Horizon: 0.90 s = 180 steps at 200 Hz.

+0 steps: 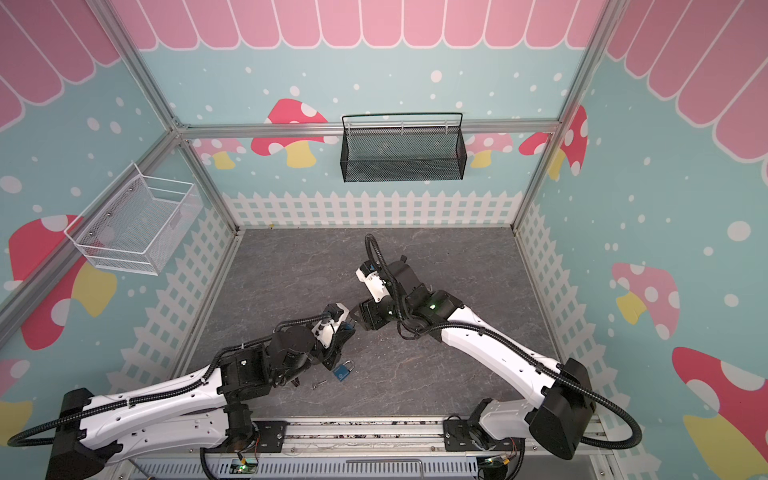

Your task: Unlock with the key

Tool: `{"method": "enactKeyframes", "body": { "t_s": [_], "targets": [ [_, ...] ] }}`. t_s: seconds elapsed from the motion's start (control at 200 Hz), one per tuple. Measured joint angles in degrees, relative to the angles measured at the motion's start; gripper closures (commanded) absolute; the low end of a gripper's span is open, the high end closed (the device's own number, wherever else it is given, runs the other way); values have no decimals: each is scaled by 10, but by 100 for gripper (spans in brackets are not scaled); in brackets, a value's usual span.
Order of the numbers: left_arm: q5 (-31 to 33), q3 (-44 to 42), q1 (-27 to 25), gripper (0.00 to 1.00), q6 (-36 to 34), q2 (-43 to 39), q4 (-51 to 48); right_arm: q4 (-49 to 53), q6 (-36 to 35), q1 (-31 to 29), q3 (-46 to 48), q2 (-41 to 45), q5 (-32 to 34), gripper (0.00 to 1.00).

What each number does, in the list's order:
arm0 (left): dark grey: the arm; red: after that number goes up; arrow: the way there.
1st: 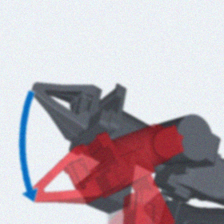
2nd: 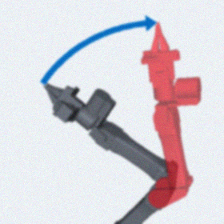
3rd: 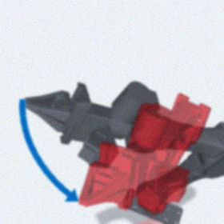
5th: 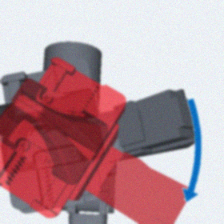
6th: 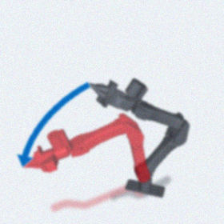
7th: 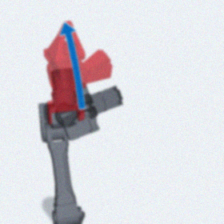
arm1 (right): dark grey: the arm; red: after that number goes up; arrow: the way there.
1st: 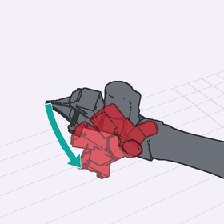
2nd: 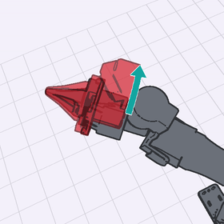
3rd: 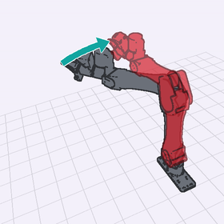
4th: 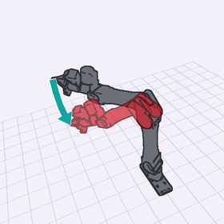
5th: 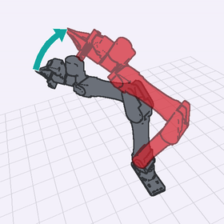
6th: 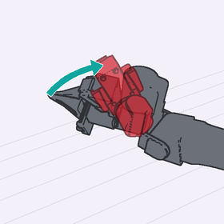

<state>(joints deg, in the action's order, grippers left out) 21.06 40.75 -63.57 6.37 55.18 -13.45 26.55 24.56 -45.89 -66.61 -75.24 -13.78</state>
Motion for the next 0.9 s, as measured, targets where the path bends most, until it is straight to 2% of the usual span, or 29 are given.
{"method": "enactKeyframes", "body": {
  "t_s": [0.901],
  "targets": [
    [4,0,-2,100,-16,0,-9,74,-57,0,-35,-31,52,36]
  ]
}}
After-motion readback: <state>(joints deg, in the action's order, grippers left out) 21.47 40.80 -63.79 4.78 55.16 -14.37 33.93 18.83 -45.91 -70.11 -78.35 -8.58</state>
